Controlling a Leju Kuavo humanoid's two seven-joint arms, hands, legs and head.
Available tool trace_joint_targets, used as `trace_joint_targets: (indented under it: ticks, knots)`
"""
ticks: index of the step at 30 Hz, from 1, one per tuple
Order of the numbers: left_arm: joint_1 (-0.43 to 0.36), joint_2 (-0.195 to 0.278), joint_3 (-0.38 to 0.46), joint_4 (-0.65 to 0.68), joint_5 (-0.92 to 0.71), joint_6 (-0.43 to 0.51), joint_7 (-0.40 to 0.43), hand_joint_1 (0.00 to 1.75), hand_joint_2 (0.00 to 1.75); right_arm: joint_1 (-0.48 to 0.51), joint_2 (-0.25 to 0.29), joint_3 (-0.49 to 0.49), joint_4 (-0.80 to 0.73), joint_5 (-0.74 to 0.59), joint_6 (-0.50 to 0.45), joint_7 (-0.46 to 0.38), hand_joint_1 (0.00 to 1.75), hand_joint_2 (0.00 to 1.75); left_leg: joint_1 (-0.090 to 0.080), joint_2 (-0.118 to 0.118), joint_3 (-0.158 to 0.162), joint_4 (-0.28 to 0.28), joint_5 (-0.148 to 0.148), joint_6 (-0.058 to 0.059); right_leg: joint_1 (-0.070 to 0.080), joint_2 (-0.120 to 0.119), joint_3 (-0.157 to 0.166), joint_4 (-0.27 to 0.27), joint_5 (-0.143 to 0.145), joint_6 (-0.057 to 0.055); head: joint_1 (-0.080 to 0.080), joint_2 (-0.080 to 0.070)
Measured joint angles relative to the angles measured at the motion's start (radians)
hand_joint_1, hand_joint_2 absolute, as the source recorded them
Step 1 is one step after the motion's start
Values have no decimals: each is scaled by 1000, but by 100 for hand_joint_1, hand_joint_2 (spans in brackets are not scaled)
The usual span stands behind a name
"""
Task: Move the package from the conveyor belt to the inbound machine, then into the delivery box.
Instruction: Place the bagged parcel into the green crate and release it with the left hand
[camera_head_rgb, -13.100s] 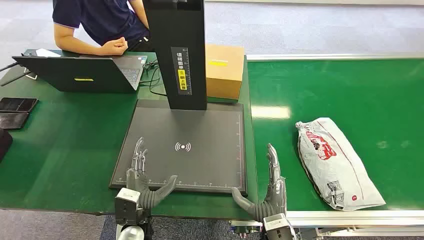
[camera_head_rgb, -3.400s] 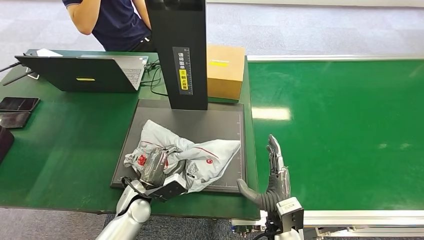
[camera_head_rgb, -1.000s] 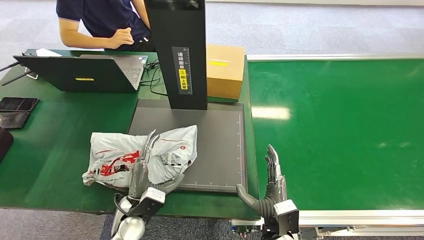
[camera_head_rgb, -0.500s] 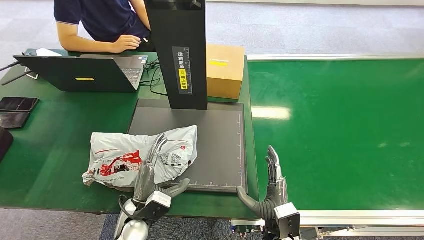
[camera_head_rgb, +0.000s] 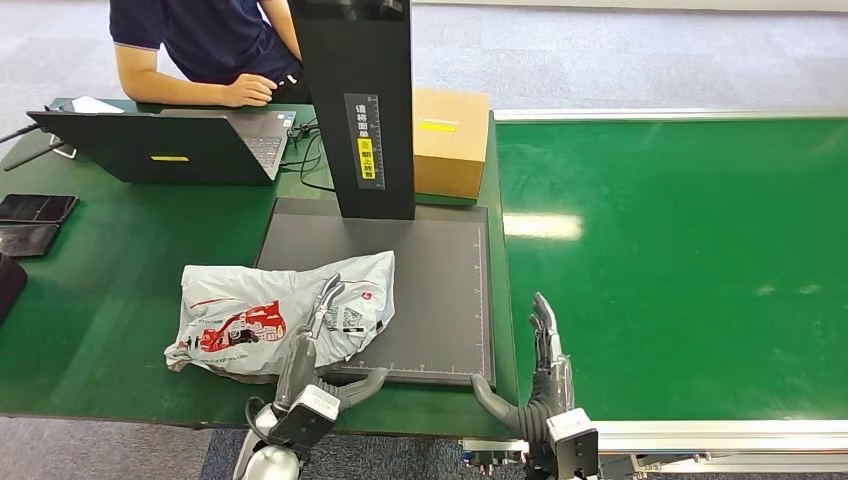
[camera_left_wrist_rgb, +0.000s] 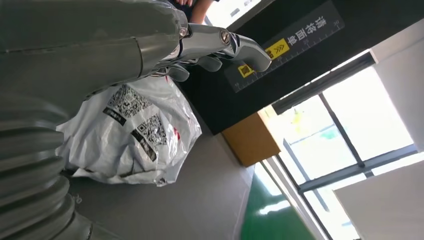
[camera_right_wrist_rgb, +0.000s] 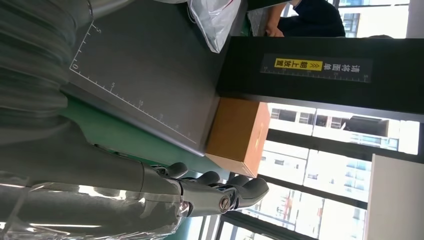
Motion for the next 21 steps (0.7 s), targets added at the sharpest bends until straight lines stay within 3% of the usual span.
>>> trace_joint_targets:
  ticks: [6,21]
  knots:
    - [8,-4,1,4,57,-90,-4,0,175,7,-1,5,1,-2,-4,0,0,175,0,0,0,0,0,0,0,0,0,0,0,0,0,0]
    - [10,-25,4,65,118,-122,-14,0,175,40,-4,25,-6,21,-61,2,0,175,0,0,0,0,0,0,0,0,0,0,0,0,0,0]
